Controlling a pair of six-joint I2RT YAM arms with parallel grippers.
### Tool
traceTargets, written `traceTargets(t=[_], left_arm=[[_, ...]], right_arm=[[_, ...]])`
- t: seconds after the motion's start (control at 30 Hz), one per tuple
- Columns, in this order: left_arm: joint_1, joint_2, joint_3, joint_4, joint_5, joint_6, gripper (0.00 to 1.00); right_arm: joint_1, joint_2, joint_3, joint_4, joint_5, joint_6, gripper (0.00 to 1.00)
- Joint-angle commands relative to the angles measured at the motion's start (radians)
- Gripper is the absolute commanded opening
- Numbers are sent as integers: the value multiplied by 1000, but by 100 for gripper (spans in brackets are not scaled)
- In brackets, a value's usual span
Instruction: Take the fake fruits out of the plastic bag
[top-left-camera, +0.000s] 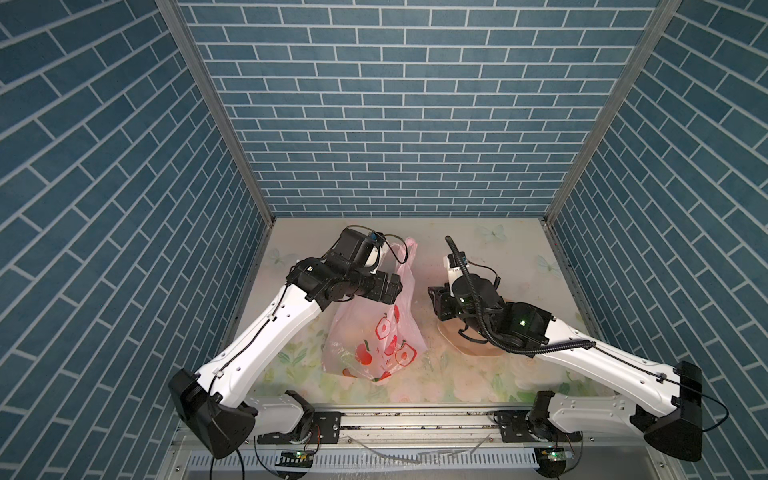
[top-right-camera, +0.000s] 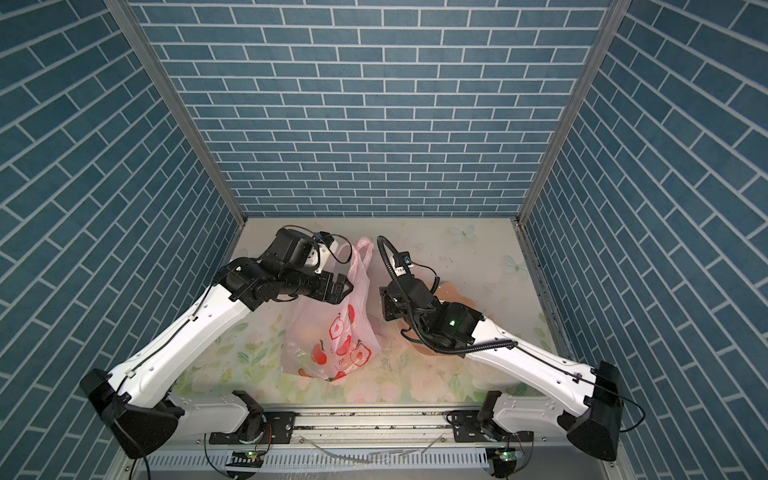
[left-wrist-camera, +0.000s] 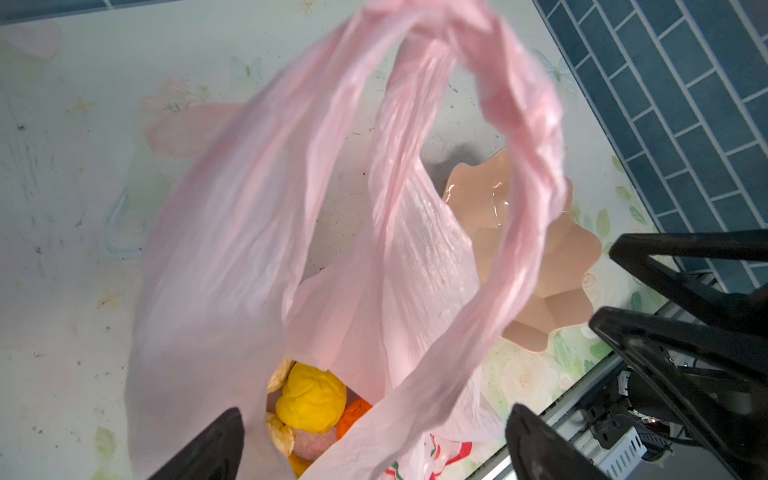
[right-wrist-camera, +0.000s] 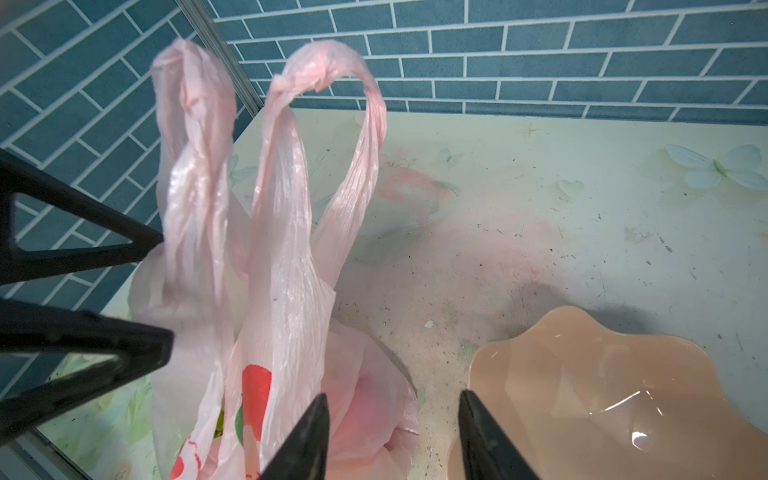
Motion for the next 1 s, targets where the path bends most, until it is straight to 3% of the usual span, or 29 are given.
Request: traceTargets(t=[0.0,0.2,0.3,0.47,0.6,0.97], left_arm=[[-14,30,24,61,-35,20,99],[-16,91,47,97,-46,26,87],[-21,116,64,113,-32,26,76],[-27,114,56,134,-34,16,44],[-27,65,10,146,-60,-6,27],[-20,-165,-173,101,-172,-62,9]], right_arm=[[-10,-19,-7,-40,-10,-17,50],[-25,-18,-5,-43,-21,-28,50],[-33,-19,-8,-41,-26,-29,50],[-41,-30,-14,-41,-33,-30,49],[-45,-16,1,-50,-52,-54,48],[-43,131,123,-64,-190,-103,41]])
